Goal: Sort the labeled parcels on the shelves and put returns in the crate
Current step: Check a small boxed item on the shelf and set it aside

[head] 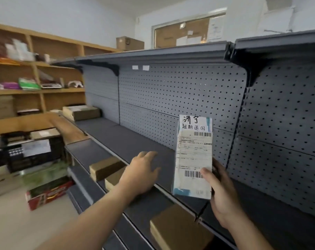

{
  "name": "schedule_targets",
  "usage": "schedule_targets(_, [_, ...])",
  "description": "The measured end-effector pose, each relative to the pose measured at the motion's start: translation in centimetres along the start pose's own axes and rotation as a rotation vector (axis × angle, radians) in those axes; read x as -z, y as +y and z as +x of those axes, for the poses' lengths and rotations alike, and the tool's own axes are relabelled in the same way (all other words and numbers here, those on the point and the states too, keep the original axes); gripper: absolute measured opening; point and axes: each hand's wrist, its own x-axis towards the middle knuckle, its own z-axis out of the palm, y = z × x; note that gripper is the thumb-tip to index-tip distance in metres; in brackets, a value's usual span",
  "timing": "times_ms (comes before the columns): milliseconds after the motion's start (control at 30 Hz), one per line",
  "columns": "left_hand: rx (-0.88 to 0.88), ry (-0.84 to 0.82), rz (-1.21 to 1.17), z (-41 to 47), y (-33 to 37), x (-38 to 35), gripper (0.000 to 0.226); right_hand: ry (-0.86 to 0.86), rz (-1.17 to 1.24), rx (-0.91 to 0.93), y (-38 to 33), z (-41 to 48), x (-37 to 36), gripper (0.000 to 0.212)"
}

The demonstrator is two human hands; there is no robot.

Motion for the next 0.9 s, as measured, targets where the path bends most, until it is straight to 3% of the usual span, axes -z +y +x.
schedule_targets(167, [0.211, 0.080, 0.221, -1.8, -9.6, 5.9, 0.059, -0.239, 0.071, -0.083, 4.2, 2.9, -10.9, 0.050])
schedule_targets(400, [0.377, 0.199, 0.291, -3.3, -22.3, 15.1, 0.059, -0.474, 0.148, -0.123, 9.3, 5.7, -27.0, 0.047])
schedule_targets(633, [0.527, 0.241, 0.372, -2.6, -33.1, 21.8, 0.059, -0.597, 0.184, -0.215, 14.8, 8.5, -40.4, 0.049])
schedule_targets(900, [0.662, 0.259, 0.412, 2.0, -45.4, 24.7, 0.060, -0.707, 0.213, -0.323, 22.7, 15.4, -52.5, 0.044])
